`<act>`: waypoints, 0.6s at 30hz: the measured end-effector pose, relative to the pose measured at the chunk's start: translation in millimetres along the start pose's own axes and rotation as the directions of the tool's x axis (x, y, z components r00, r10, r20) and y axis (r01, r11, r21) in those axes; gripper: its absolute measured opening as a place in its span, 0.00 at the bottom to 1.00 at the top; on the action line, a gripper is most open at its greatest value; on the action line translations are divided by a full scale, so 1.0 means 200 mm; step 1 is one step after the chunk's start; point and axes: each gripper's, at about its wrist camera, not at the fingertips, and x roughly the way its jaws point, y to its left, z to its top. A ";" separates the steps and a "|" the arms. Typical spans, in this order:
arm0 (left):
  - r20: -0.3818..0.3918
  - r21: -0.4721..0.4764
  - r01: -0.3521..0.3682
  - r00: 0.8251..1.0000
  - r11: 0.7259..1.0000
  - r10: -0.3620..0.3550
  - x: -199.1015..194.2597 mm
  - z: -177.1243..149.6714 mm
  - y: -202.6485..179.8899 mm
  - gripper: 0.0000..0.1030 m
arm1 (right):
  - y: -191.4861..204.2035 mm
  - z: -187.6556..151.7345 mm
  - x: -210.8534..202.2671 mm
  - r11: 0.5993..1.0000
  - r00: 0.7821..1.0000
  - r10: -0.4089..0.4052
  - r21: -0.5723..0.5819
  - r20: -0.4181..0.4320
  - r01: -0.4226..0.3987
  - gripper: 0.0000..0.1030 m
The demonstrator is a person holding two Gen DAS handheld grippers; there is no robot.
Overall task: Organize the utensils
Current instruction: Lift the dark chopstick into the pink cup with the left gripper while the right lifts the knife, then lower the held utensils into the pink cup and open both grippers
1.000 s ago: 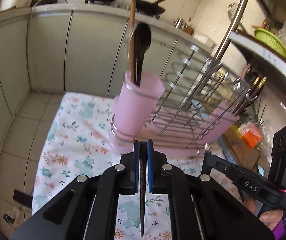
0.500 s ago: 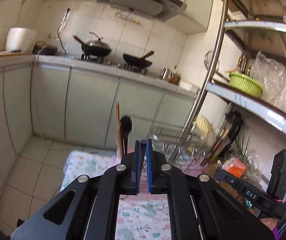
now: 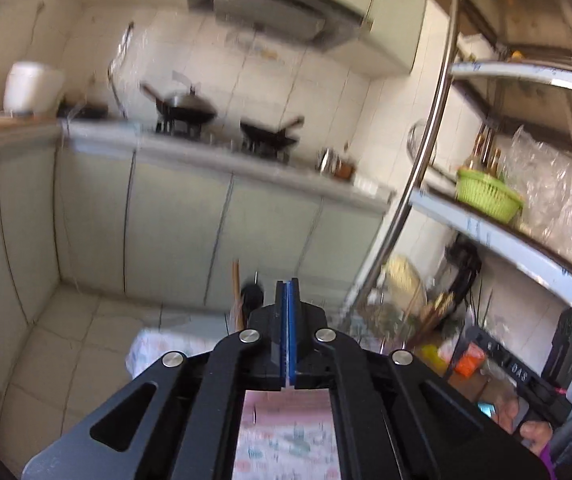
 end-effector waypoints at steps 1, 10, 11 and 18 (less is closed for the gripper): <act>-0.086 -0.003 0.000 0.996 1.000 -0.001 0.07 -0.07 0.04 0.00 | -0.01 -0.03 0.03 1.000 1.000 0.000 -0.001 -0.025 0.000 0.01; -0.635 0.002 -0.148 0.763 0.989 0.116 0.66 -0.66 0.30 0.13 | -0.10 -0.19 0.16 0.998 0.991 0.019 0.064 -0.129 -0.011 0.01; -0.651 0.021 -0.161 0.747 0.987 0.136 0.71 -0.69 0.30 0.13 | -0.10 -0.20 0.16 0.998 0.991 0.016 0.061 -0.133 -0.008 0.01; -0.730 0.083 -0.225 0.650 0.971 0.212 0.98 -0.82 0.37 0.13 | -0.16 -0.24 0.19 0.998 0.989 0.012 0.061 -0.150 -0.003 0.01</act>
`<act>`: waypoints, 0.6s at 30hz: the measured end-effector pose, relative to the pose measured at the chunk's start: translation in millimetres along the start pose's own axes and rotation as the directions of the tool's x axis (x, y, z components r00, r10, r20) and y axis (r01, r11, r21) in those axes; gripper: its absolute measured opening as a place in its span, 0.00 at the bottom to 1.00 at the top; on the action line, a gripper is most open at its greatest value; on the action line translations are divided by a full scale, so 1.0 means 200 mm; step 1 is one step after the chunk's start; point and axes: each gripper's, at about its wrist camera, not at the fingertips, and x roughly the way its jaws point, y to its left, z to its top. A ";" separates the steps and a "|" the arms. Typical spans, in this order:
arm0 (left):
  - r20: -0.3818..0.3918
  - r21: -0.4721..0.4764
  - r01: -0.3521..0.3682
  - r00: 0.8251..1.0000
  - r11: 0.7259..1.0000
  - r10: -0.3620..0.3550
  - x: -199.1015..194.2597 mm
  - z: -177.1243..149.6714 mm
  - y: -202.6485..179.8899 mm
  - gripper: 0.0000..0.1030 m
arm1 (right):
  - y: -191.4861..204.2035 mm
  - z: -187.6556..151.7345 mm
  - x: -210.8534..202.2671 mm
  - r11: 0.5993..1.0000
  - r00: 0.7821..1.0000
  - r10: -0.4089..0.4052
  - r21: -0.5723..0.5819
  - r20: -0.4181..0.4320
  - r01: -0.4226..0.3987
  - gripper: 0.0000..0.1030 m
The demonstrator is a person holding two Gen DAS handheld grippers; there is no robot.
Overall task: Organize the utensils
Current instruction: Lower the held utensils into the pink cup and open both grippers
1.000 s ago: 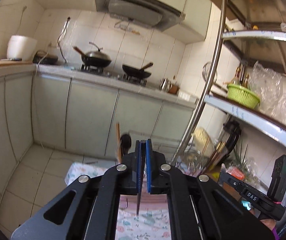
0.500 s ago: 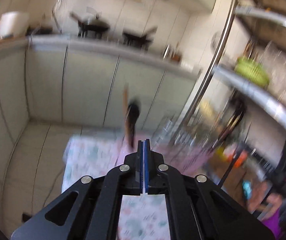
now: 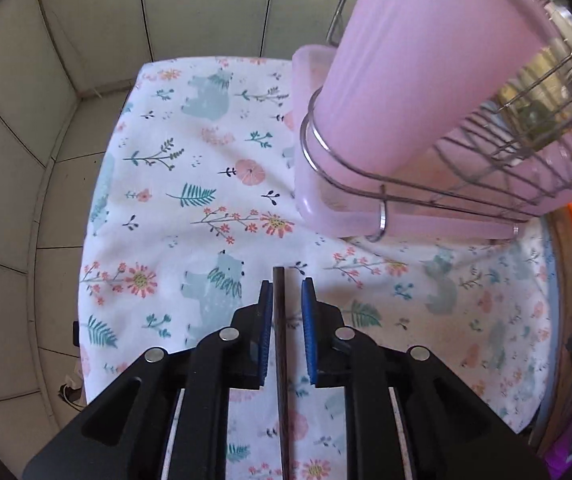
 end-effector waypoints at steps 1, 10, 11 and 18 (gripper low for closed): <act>-0.015 -0.002 -0.010 1.000 1.000 0.010 0.03 0.01 0.00 0.13 | -0.01 0.00 0.01 1.000 1.000 -0.001 0.001 -0.003 0.001 0.01; 0.084 0.008 0.002 0.996 1.000 -0.003 -0.01 -0.01 -0.03 0.05 | -0.05 0.00 0.01 1.000 1.000 -0.015 0.015 0.006 0.015 0.01; 0.109 0.005 0.025 0.994 1.000 -0.026 -0.06 -0.03 -0.02 0.05 | -0.05 0.01 0.00 1.000 1.000 -0.018 0.016 0.013 0.018 0.01; 0.386 0.021 0.178 0.906 0.984 -0.172 -0.54 -0.16 0.02 0.05 | -0.06 0.07 -0.10 0.998 0.994 -0.053 0.028 0.092 0.051 0.01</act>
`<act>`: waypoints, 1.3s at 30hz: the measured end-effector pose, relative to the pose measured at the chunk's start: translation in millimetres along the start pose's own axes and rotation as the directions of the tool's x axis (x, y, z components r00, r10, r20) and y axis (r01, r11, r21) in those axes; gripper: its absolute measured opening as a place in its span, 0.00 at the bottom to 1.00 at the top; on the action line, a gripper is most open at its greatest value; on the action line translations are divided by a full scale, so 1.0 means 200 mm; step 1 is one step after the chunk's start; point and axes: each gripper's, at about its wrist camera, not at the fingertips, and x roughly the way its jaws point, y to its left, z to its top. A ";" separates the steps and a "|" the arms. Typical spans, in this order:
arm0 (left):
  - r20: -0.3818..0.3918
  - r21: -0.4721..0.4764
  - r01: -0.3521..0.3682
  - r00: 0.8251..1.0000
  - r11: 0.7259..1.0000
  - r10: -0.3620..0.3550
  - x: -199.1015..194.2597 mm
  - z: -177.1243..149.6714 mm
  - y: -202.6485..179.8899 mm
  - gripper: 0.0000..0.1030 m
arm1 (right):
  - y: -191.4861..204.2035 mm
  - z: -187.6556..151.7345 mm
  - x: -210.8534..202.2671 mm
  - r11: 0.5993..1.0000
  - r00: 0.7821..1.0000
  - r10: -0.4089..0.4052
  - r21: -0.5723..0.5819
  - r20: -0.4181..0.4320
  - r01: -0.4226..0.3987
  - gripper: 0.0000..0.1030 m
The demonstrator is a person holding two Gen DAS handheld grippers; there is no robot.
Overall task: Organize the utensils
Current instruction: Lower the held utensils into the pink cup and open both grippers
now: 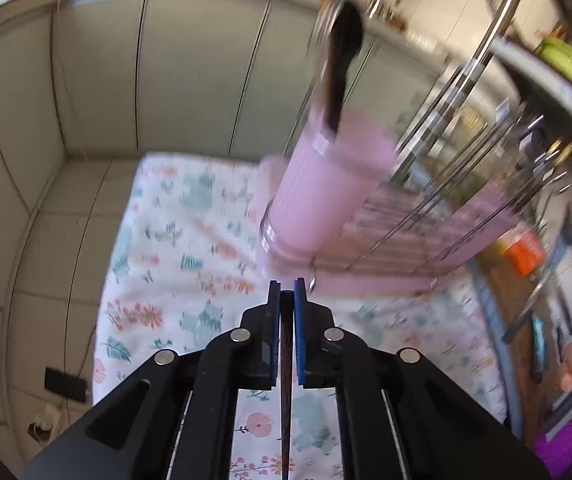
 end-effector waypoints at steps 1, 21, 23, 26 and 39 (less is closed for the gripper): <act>0.038 -0.007 0.013 0.999 1.000 -0.012 -0.06 0.03 -0.02 0.05 | 0.00 0.02 -0.01 1.000 1.000 -0.001 -0.002 0.013 0.001 0.01; 0.678 0.013 -0.049 0.735 0.999 0.027 -0.58 0.60 -0.39 0.05 | 0.20 0.34 0.07 0.976 0.934 -0.014 -0.199 0.356 0.090 0.01; 0.689 0.004 -0.070 0.723 0.998 0.048 -0.51 0.59 -0.39 0.05 | 0.20 0.33 0.10 0.973 0.933 -0.024 -0.205 0.359 0.104 0.01; 0.699 0.000 -0.098 0.712 0.995 0.070 -0.39 0.58 -0.37 0.05 | 0.17 0.31 0.16 0.971 0.934 -0.033 -0.210 0.356 0.114 0.01; 0.599 0.030 -0.093 0.798 0.995 0.057 -0.13 0.30 -0.28 0.05 | 0.01 0.05 0.23 0.984 0.965 -0.054 -0.151 0.257 0.096 0.01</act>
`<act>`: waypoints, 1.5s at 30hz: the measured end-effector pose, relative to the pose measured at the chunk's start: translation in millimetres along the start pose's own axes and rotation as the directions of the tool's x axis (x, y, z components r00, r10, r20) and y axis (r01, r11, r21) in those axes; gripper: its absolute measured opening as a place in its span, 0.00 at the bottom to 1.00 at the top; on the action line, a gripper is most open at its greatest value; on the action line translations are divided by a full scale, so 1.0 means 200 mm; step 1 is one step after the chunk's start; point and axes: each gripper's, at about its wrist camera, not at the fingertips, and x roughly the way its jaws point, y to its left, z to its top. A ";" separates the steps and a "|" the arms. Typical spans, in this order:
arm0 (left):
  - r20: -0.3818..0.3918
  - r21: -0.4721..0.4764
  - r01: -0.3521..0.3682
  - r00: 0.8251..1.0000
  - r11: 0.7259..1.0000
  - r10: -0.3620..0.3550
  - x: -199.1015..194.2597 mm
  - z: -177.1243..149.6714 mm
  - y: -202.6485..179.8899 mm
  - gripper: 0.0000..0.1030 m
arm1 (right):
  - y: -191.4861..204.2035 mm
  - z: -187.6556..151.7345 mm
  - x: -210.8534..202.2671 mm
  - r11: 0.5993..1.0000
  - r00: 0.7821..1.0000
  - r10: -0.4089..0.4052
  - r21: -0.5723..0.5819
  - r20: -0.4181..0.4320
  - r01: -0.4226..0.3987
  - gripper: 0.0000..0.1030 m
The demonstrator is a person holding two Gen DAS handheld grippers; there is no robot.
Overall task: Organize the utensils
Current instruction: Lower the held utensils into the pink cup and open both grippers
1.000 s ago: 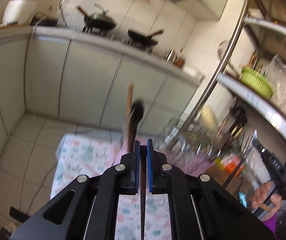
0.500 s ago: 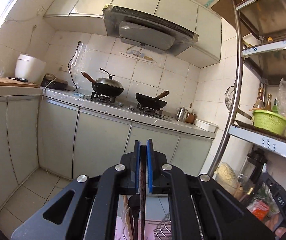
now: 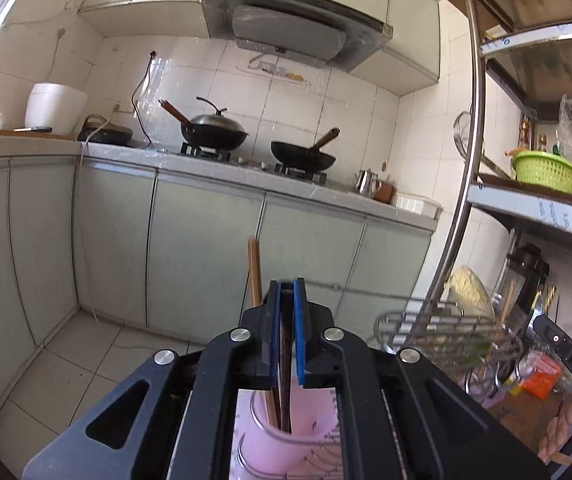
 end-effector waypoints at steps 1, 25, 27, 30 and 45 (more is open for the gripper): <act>-0.010 -0.001 -0.002 1.000 1.000 0.002 0.00 -0.02 0.00 0.05 | -0.01 -0.02 -0.01 1.000 1.000 -0.006 0.011 -0.006 0.006 0.01; -0.116 -0.049 0.007 0.993 0.999 -0.013 0.08 -0.07 0.04 0.05 | -0.07 -0.12 0.22 0.999 0.964 0.033 0.002 -0.264 -0.034 0.01; -0.110 -0.057 0.010 0.994 0.998 -0.016 0.07 -0.05 0.05 0.05 | -0.07 -0.13 0.20 1.000 0.965 0.027 0.001 -0.262 -0.028 0.01; -0.109 -0.070 0.015 0.994 0.997 -0.023 0.07 -0.03 0.07 0.05 | -0.08 -0.12 0.19 0.999 0.967 0.030 0.025 -0.253 -0.025 0.01; -0.092 -0.008 0.030 0.995 1.000 -0.031 -0.01 -0.01 0.01 0.36 | -0.14 -0.09 0.07 0.992 0.972 0.063 0.123 -0.228 -0.035 0.25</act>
